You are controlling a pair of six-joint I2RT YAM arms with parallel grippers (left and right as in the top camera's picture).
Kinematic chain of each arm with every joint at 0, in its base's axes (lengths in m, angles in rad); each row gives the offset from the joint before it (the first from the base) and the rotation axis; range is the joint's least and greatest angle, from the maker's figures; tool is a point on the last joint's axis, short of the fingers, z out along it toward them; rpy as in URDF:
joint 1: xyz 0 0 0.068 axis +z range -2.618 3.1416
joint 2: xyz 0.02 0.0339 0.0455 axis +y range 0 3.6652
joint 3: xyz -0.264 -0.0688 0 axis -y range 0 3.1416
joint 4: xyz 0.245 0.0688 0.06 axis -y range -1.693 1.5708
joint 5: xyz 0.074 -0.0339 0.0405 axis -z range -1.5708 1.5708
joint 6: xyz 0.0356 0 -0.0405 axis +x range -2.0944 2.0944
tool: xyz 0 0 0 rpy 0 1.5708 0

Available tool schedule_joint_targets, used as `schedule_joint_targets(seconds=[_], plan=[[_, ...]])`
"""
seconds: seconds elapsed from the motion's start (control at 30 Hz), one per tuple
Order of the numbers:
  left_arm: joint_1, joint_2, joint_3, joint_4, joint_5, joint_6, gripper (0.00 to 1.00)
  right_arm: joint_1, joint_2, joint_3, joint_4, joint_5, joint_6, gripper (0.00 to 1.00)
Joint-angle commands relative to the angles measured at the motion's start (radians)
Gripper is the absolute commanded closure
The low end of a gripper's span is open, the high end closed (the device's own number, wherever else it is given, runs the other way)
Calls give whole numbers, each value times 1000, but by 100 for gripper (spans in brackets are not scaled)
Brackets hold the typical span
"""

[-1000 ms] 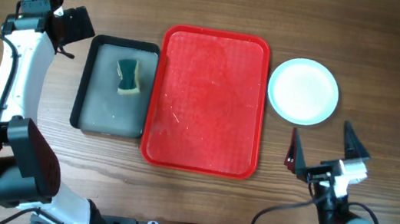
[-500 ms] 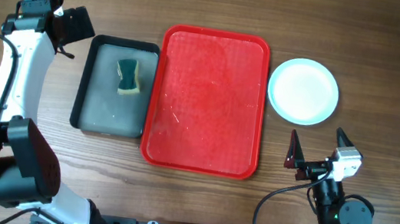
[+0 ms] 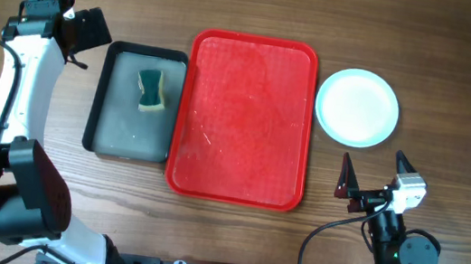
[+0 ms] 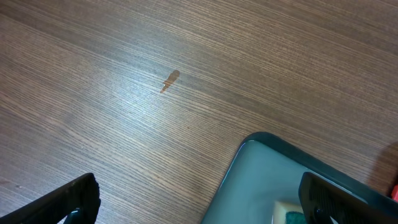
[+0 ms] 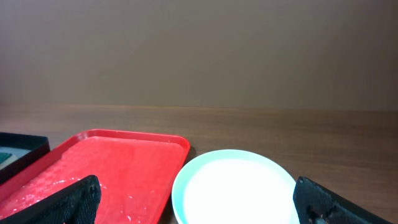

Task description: Clean dirty plates on tray and stack at the side

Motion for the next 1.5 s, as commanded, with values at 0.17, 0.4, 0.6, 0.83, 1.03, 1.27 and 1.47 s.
schedule_joint_targets(seconds=[0.17,0.4,0.6,0.83,1.03,1.27,1.47], plan=[[4,-3,8,0,-10,-9,0,-5,-9,-1,5,-16,15,0],[4,-3,8,0,-10,-9,0,-5,-9,-1,5,-16,15,0],[4,-3,8,0,-10,-9,0,-5,-9,-1,5,-16,15,0],[4,-3,8,-3,-10,-9,0,-5,-9,-1,5,-16,15,0],[5,-21,8,-4,-10,-9,0,-5,-9,-1,5,-16,15,0],[5,-261,8,-4,-10,-9,0,-5,-9,-1,5,-16,15,0],[5,-536,8,-72,-10,-9,0,-5,-9,-1,5,-16,15,0]])
